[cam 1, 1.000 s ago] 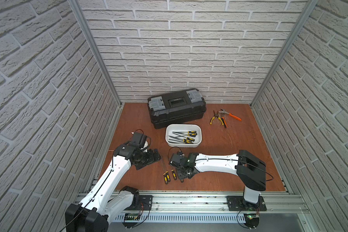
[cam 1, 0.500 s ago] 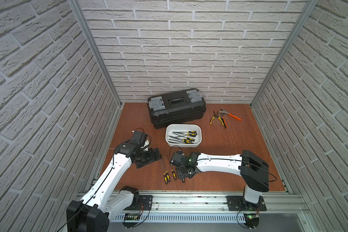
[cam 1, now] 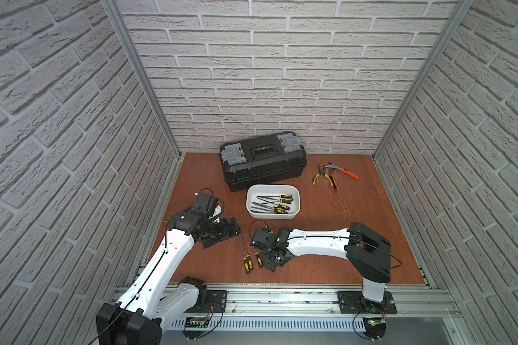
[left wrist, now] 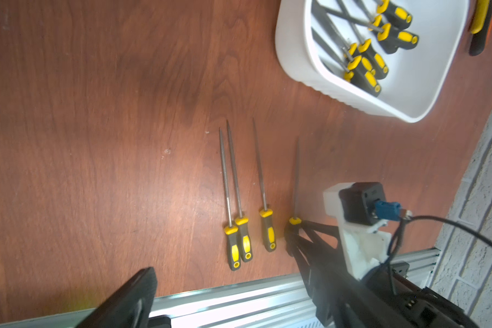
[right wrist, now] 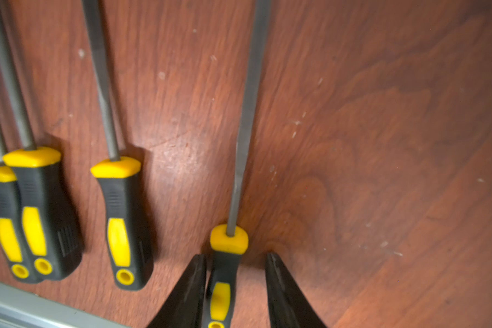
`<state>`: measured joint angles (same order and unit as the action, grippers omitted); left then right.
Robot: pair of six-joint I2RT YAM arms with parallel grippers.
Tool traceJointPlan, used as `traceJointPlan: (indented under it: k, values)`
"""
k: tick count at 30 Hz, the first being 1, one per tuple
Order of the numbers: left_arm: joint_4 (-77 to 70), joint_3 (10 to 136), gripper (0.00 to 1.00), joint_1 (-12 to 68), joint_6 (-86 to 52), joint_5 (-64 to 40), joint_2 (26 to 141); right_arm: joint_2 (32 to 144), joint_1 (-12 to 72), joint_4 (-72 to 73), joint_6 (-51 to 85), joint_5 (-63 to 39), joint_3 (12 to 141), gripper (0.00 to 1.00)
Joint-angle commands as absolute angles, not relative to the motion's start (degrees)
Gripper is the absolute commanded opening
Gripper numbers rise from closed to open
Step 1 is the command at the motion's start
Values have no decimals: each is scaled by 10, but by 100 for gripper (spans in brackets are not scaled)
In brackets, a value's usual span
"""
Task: Put the file tool into the storage box
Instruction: Pick up the file tool from the center of the board.
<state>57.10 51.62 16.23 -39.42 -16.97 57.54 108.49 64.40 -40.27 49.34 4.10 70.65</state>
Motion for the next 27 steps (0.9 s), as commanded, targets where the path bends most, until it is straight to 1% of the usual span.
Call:
traceJointPlan:
  k: [1,9,12,16,22,27]
  values:
    - [571,549,98,169,-382,-161,581,1089,650,-415,498,49,698,35]
    - [557,593,98,176,-391,-150,591,1074,649,-414,488,61,678,19]
    - [556,619,98,175,-395,-144,595,1048,649,-417,451,69,677,14]
    - [575,658,98,176,-410,-113,598,1005,643,-459,371,75,692,9]
    - [573,676,98,172,-425,-108,579,938,616,-540,245,79,739,7]
    - [571,707,98,172,-407,-126,618,890,543,-551,104,18,800,8]
